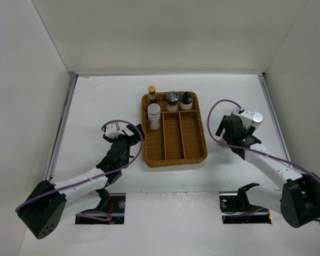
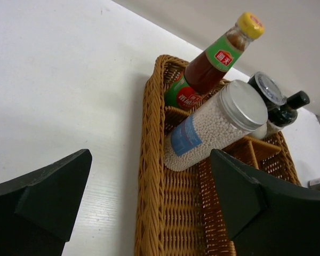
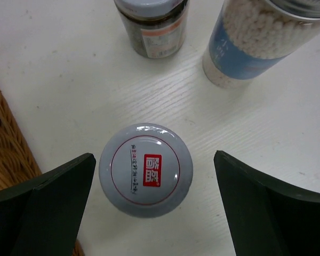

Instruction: Organize the condiment bottles

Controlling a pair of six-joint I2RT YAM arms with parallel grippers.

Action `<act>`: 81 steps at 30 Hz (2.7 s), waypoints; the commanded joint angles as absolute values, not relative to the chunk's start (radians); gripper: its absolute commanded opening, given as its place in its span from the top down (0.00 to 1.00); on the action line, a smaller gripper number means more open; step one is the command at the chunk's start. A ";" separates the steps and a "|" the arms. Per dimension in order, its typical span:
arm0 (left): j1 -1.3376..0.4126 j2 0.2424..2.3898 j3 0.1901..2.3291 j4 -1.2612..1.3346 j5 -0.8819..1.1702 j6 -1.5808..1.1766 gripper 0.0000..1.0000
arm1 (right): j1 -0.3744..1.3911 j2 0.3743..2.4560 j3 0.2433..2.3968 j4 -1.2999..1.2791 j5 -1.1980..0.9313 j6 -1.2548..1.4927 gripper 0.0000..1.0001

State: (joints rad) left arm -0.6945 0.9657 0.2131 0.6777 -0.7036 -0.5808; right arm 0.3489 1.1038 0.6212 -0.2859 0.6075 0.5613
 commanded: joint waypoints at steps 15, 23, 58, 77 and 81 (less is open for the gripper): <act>-0.668 1.017 0.221 0.753 -0.650 -0.617 0.06 | 0.470 1.023 0.794 -0.166 0.764 0.417 0.47; -0.631 0.963 0.198 0.742 -0.656 -0.623 0.06 | 0.731 1.287 0.998 0.027 0.615 0.390 0.47; -0.544 0.966 0.186 0.733 -0.563 -0.669 0.07 | 0.648 1.321 0.976 0.083 0.609 0.356 0.06; -0.622 1.020 0.192 0.765 -0.546 -0.698 0.07 | 0.045 1.215 0.865 -0.078 0.778 0.336 0.00; -0.622 1.031 0.195 0.765 -0.542 -0.701 0.07 | 0.010 1.273 0.873 -0.075 0.675 0.368 0.00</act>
State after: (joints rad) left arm -0.6174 1.0348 0.1825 0.7151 -0.5579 -0.6884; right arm 0.0296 1.2495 0.8257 -0.0689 0.7681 0.3225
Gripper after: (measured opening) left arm 0.927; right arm 0.998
